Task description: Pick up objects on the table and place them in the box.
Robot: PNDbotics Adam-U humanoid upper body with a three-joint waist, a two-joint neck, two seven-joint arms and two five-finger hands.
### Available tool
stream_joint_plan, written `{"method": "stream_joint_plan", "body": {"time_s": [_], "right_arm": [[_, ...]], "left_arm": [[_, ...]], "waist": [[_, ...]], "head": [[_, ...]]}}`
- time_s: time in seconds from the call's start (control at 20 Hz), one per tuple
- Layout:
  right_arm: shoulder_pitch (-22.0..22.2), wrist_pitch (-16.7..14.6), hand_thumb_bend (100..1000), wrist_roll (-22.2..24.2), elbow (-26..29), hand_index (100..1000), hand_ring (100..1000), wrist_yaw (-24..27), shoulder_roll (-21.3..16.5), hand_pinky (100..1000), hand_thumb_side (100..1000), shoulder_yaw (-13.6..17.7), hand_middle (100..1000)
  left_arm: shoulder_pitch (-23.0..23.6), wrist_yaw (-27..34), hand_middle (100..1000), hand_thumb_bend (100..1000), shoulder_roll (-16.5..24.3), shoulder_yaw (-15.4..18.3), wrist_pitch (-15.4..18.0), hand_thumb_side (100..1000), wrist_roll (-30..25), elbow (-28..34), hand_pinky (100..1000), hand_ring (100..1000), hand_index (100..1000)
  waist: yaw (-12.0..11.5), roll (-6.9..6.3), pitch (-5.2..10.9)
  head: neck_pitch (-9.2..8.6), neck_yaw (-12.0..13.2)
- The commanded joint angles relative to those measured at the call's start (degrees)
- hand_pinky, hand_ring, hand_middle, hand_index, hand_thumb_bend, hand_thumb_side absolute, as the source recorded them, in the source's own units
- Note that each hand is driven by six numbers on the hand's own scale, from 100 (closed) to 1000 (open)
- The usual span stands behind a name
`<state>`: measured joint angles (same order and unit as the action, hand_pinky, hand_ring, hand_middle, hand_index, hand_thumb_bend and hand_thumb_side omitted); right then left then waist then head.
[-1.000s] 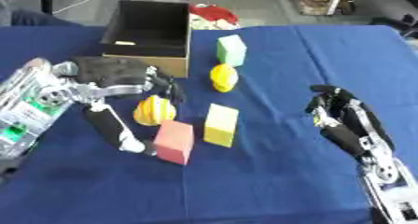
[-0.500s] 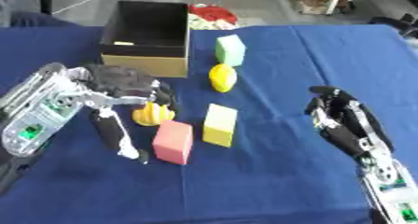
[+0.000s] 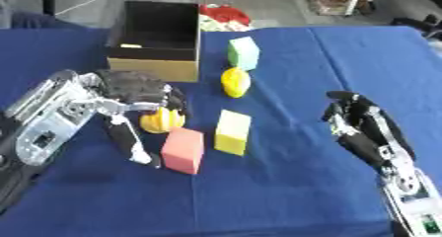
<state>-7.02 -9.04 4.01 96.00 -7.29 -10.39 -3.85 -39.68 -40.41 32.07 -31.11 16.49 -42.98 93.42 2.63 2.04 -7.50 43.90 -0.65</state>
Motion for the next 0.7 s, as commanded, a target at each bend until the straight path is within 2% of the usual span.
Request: {"method": "stream_joint_plan", "body": {"time_s": [0.05, 0.4, 0.7], "right_arm": [[-0.4, 0.0, 100, 0.0, 1.0, 768, 568, -0.1, -0.7, 694, 343, 0.4, 505], [-0.5, 0.0, 100, 0.0, 1.0, 768, 568, 0.0, -0.6, 694, 343, 0.3, 505], [-0.5, 0.1, 100, 0.1, 1.0, 768, 568, 0.0, -0.6, 694, 343, 0.2, 505]], "left_arm": [[-0.7, -1.0, 714, 546, -0.3, -0.3, 0.1, 345, 0.6, -0.7, 807, 727, 862], [-0.5, -1.1, 682, 508, -2.6, -1.7, 0.3, 359, 0.1, -4.1, 794, 704, 839], [-0.3, -1.0, 626, 479, -3.9, -2.0, 0.1, 337, 0.2, -6.1, 772, 659, 798]], "waist": [[0.0, -0.52, 1.39], [0.0, -0.46, 1.32], [0.0, -0.51, 1.29]], "head": [[0.22, -0.1], [0.22, -0.3], [0.22, -0.4]]}}
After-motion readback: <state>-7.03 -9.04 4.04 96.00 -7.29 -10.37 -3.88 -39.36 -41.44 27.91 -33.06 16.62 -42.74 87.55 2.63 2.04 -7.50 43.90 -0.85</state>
